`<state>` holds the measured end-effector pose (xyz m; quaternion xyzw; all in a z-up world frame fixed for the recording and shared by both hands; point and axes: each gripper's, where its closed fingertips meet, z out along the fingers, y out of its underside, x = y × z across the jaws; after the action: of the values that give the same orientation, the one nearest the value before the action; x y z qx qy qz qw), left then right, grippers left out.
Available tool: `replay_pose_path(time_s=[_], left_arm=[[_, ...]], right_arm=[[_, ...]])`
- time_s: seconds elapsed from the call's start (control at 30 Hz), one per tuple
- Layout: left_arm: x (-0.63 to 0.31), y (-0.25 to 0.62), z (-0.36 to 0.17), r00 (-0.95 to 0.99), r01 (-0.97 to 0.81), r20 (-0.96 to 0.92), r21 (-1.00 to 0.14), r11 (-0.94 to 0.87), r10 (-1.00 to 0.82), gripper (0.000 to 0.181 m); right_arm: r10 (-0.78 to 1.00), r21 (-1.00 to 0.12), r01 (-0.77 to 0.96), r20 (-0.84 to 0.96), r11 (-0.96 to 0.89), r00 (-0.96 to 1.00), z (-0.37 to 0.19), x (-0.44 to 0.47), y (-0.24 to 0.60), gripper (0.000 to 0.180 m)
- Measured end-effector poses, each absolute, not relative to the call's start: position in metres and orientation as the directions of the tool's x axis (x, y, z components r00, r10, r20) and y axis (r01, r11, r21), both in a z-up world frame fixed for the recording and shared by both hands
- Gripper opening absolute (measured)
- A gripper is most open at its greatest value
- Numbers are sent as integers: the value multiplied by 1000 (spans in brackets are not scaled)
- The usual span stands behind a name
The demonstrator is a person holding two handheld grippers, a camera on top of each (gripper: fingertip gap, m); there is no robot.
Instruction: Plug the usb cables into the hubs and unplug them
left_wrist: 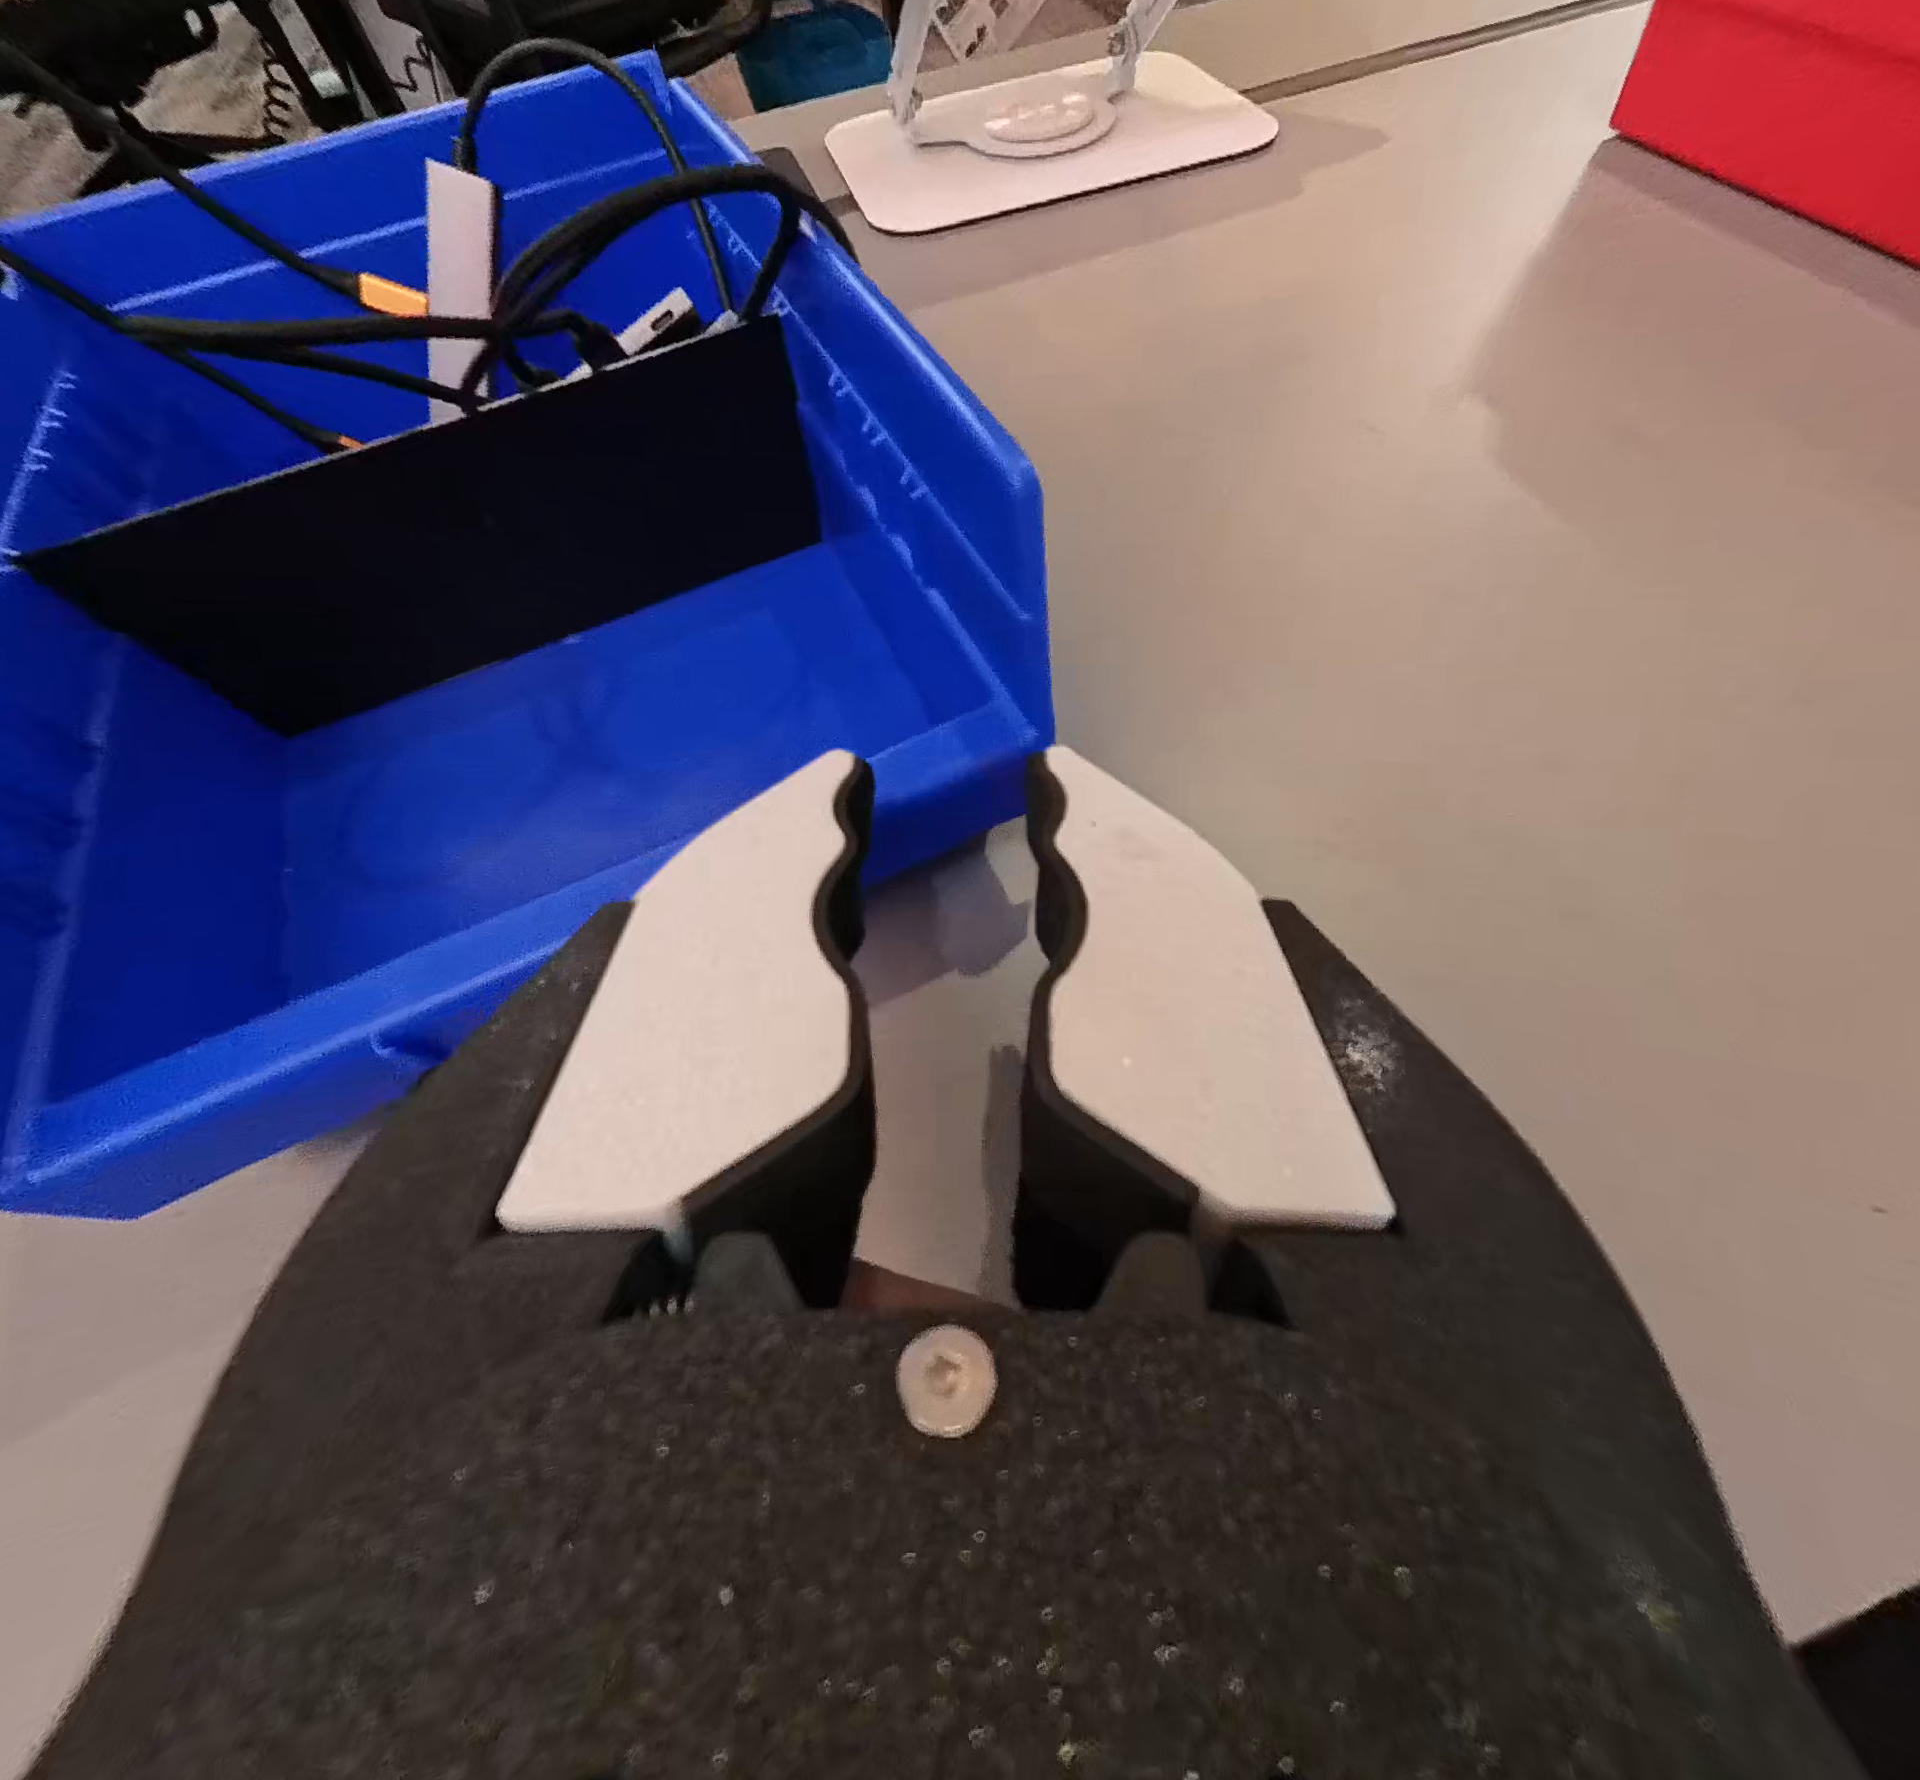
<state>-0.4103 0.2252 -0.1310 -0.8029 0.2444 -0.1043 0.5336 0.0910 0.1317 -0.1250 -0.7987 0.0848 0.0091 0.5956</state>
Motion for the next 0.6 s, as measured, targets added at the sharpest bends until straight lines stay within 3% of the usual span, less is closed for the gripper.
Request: replay_pose_path(time_s=[0.6], left_arm=[[-397,221,-120,827,-99,140,-917,-386,-545,34]], right_arm=[[-73,-943,-116,-98,-312,993,-130,82,132,29]])
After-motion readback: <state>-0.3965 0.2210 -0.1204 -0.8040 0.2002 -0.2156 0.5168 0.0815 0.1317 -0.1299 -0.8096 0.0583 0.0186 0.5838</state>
